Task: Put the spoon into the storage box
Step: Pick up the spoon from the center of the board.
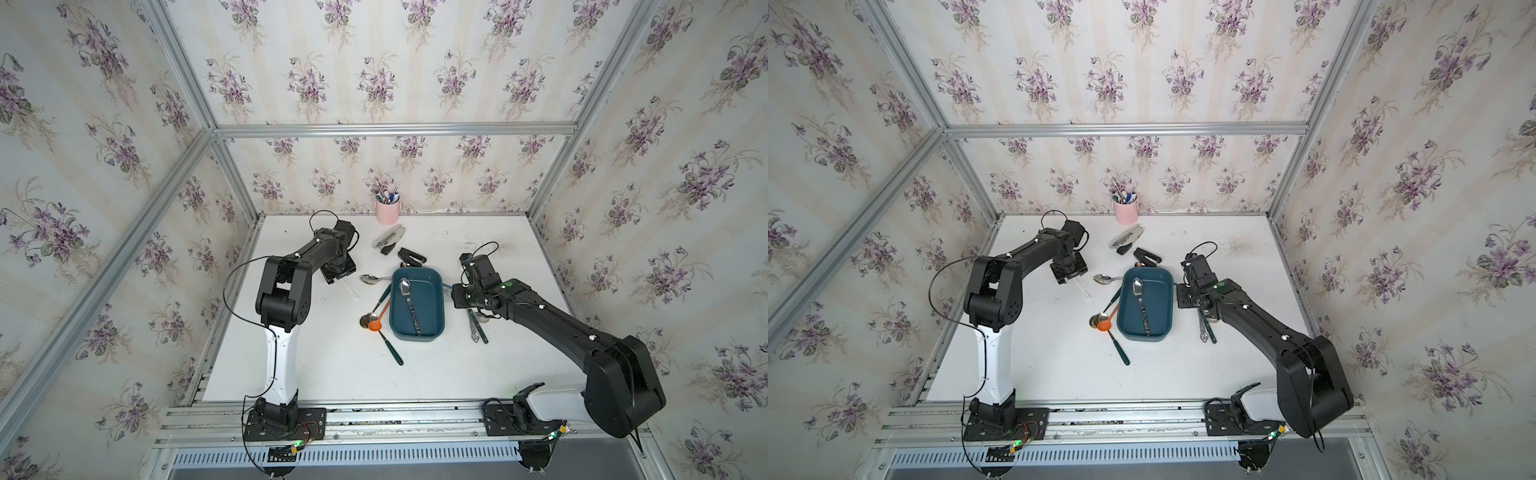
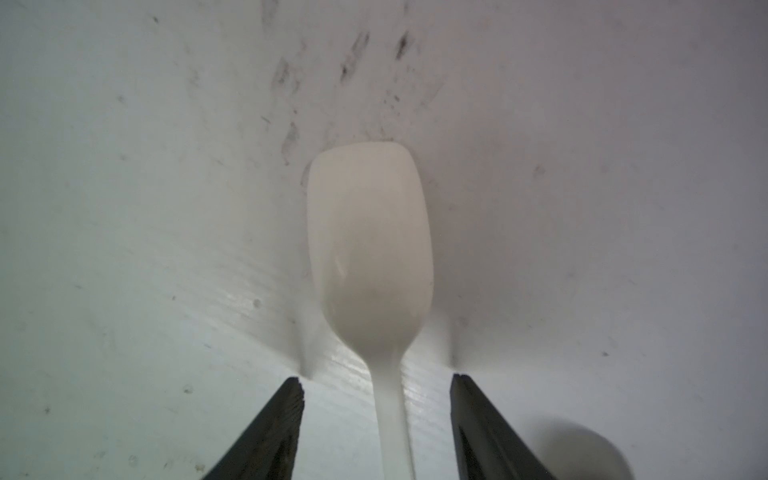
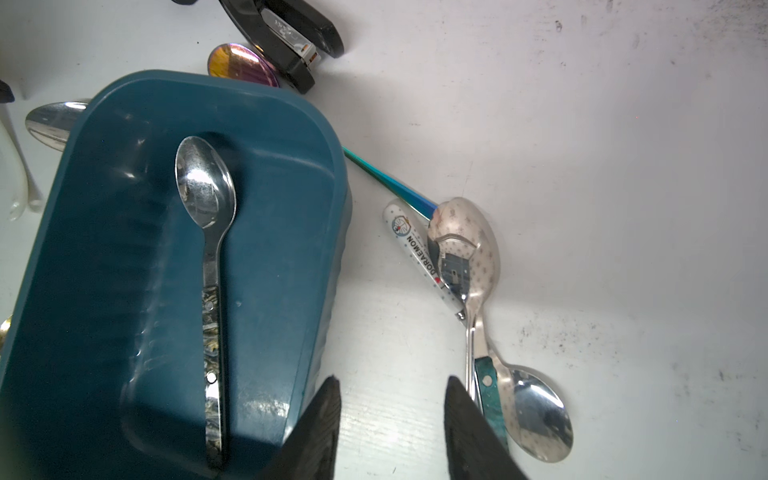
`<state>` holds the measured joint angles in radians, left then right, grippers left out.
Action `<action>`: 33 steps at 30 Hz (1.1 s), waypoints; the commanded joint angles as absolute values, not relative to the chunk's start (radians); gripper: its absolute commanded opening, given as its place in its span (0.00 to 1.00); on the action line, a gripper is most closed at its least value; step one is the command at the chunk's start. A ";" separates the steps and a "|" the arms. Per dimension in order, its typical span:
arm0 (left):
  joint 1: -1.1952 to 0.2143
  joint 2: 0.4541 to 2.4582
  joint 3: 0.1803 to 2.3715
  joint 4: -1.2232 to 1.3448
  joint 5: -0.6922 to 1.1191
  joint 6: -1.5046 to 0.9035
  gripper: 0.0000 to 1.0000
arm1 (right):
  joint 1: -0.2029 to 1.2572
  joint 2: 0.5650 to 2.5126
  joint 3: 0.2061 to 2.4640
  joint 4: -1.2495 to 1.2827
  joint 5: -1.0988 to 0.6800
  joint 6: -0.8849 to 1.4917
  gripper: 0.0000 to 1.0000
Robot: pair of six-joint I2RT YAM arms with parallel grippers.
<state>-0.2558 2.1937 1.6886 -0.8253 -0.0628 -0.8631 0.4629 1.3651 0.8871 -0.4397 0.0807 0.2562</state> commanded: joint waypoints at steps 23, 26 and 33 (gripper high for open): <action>-0.263 2.223 1.654 -0.809 -0.085 -0.819 0.19 | 0.459 1.441 0.929 -0.403 0.041 0.247 0.43; -0.262 2.226 1.653 -0.799 -0.070 -0.802 0.18 | 0.460 1.450 0.934 -0.402 0.031 0.255 0.43; -0.266 2.203 1.636 -0.786 -0.057 -0.771 0.14 | 0.459 1.462 0.937 -0.394 0.015 0.270 0.43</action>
